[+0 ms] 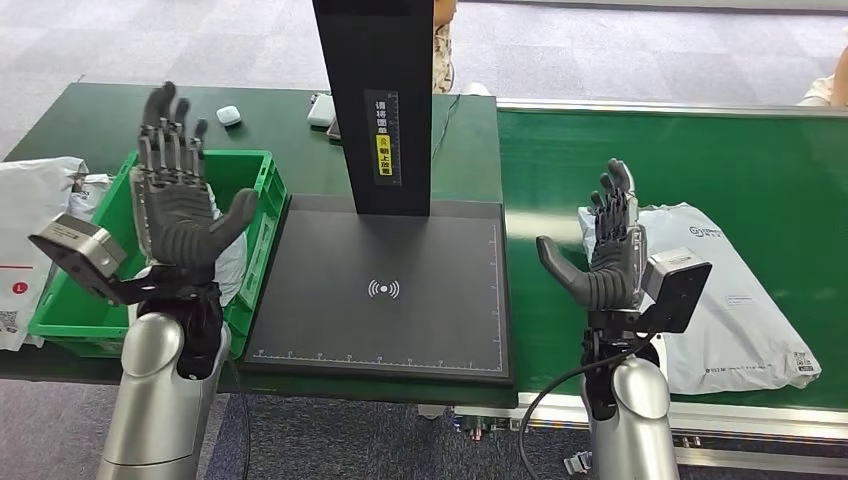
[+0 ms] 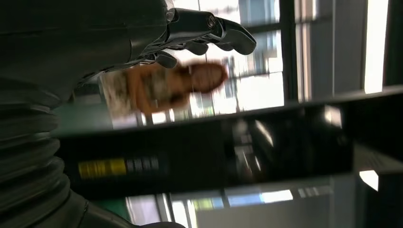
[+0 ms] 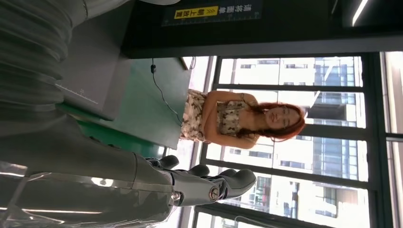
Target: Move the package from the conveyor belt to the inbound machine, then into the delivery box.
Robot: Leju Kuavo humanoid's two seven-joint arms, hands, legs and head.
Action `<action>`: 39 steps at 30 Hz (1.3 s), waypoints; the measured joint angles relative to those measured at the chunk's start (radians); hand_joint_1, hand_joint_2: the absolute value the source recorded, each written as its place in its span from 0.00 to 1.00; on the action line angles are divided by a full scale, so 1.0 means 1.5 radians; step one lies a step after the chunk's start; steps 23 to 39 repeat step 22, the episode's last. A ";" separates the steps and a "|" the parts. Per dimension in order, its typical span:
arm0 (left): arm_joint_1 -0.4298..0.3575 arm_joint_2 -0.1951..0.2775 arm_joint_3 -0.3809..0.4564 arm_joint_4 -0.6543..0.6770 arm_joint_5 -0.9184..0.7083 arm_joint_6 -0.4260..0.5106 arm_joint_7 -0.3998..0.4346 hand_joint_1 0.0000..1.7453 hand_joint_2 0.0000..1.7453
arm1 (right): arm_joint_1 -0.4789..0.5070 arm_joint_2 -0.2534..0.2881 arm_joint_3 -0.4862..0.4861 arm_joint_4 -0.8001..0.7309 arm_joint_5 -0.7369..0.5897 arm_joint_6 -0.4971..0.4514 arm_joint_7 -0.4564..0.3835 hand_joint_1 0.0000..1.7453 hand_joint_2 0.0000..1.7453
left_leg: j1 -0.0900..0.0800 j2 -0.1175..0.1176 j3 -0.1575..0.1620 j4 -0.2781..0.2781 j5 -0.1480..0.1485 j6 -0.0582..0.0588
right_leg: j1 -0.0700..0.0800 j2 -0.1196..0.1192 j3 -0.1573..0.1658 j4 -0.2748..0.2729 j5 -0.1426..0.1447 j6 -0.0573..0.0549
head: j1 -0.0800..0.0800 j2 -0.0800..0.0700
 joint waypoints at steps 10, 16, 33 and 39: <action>-0.014 -0.036 -0.012 0.180 0.204 -0.155 0.038 0.00 1.00 | -0.007 0.001 0.030 0.063 0.079 0.004 0.045 0.00 1.00 | 0.000 0.000 0.000 0.000 0.000 0.000 | 0.000 0.000 0.000 0.000 0.000 0.000 | 0.000 0.000; 0.014 -0.038 -0.004 0.234 0.183 -0.112 0.019 0.00 1.00 | 0.000 -0.001 0.041 0.126 0.176 -0.089 0.076 0.00 1.00 | 0.000 0.000 0.000 0.000 0.000 0.000 | 0.000 0.000 0.000 0.000 0.000 0.000 | 0.000 0.000; 0.051 -0.030 0.017 0.227 0.127 -0.068 0.030 0.00 1.00 | 0.022 -0.007 0.041 0.152 0.253 -0.096 0.171 0.00 1.00 | 0.000 0.000 -0.001 0.000 0.000 0.000 | 0.000 0.000 0.000 0.000 -0.001 0.000 | 0.000 0.000; 0.051 -0.030 0.017 0.227 0.127 -0.068 0.030 0.00 1.00 | 0.022 -0.007 0.041 0.152 0.253 -0.096 0.171 0.00 1.00 | 0.000 0.000 -0.001 0.000 0.000 0.000 | 0.000 0.000 0.000 0.000 -0.001 0.000 | 0.000 0.000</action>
